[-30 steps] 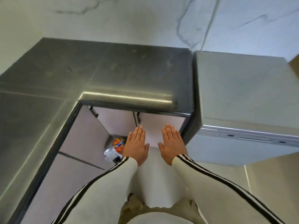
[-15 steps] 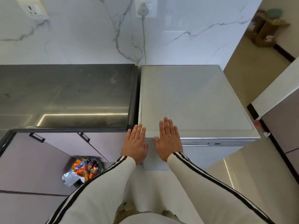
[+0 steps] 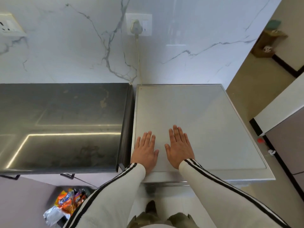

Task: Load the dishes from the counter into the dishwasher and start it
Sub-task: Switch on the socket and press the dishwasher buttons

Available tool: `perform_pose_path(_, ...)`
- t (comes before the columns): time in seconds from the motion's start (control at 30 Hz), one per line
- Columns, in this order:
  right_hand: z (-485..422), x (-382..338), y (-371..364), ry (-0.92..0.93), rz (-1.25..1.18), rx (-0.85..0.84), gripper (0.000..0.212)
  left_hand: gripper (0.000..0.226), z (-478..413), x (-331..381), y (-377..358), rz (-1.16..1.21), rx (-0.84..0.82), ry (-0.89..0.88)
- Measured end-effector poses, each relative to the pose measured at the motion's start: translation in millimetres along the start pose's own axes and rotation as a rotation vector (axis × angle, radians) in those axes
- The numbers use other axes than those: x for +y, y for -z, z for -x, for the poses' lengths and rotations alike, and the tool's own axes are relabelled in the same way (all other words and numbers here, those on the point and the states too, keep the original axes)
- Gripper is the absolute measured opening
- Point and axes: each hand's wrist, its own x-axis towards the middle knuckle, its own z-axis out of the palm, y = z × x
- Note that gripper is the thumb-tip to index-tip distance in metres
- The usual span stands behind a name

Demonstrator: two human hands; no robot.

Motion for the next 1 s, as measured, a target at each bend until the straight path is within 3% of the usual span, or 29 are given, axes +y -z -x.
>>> perform_pose_path(0.17, -65.0, -5.6, 32.0, 0.062, 0.016, 0.036, 0.067, 0.069, -54.3, -15.4, 37.0, -0.032, 0.024, 0.029)
perform_pose_path(0.33, -141.2, -16.1, 68.7, 0.157, 0.043, 0.089, 0.067, 0.070, -118.1, -39.2, 83.3, -0.033, 0.154, 0.074)
perform_pose_path(0.57, -261.7, -38.2, 145.5, 0.232, 0.050, 0.274, 0.067, 0.072, -187.9, -75.6, 139.2, -0.078, 0.256, 0.129)
perform_pose_path(0.77, -340.1, -58.5, 209.5, 0.295, 0.105, 0.374, 0.065, 0.076, -208.3, -77.5, 104.1, -0.008, 0.052, 0.114)
perform_pose_path(1.0, -383.2, -73.3, 225.5, 0.282, 0.169, 0.300, 0.071, 0.094, -205.2, -73.6, 54.1, 0.091, -0.233, 0.092)
